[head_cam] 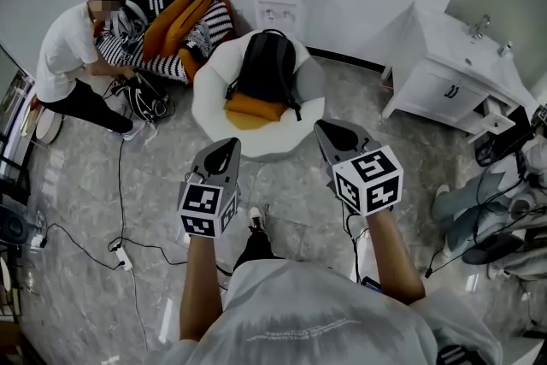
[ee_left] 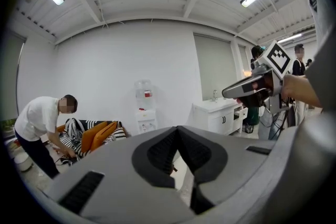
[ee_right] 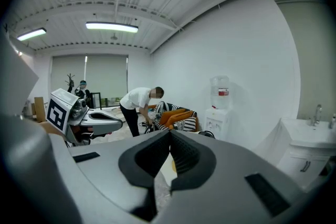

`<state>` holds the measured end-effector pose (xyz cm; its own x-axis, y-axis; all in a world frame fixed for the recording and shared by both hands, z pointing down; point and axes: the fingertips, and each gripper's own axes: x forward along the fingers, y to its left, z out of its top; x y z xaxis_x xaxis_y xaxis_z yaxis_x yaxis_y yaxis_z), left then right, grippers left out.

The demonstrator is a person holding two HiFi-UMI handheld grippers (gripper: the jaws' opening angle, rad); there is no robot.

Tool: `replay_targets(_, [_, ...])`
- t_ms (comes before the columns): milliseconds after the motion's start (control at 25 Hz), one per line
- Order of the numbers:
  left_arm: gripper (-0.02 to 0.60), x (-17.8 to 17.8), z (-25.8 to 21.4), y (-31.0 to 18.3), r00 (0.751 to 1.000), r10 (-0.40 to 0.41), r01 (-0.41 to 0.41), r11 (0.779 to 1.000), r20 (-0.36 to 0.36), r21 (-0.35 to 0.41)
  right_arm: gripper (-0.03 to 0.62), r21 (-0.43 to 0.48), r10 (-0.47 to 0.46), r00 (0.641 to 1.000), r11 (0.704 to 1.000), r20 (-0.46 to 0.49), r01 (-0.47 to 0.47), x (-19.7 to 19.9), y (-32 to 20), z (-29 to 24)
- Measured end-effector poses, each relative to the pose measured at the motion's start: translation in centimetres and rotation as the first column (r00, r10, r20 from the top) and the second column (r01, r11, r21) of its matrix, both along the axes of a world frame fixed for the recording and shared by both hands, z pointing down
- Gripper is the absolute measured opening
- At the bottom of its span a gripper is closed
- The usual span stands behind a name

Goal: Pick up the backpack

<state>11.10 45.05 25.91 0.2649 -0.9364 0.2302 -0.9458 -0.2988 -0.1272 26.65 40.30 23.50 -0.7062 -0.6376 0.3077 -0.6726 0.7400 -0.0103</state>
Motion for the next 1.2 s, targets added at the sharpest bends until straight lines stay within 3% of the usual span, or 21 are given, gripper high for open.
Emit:
replay_targets(440, [0.028,-7.3,0.1,-9.2,1.000,0.016,-0.016,1.000,-0.010,-0.027,0.002,-0.036,0.018,1.000,0.999,-0.007,-0.018,-7.6,-8.9,0.1])
replay_targets(800, [0.028,-12.1,-0.5,-13.1,0.999,0.035,-0.035,0.999,-0.013,-0.028,0.002,-0.052,0.025,1.000,0.998,0.003,-0.025,-13.0,-12.4,-0.1])
replay_targets(1200, [0.028,-15.7,-0.1,-16.1,0.999,0.045,-0.046,0.998,-0.020,-0.037,0.002,-0.066,0.040,0.999,0.997,0.001,-0.039,-16.5,-15.2,0.4])
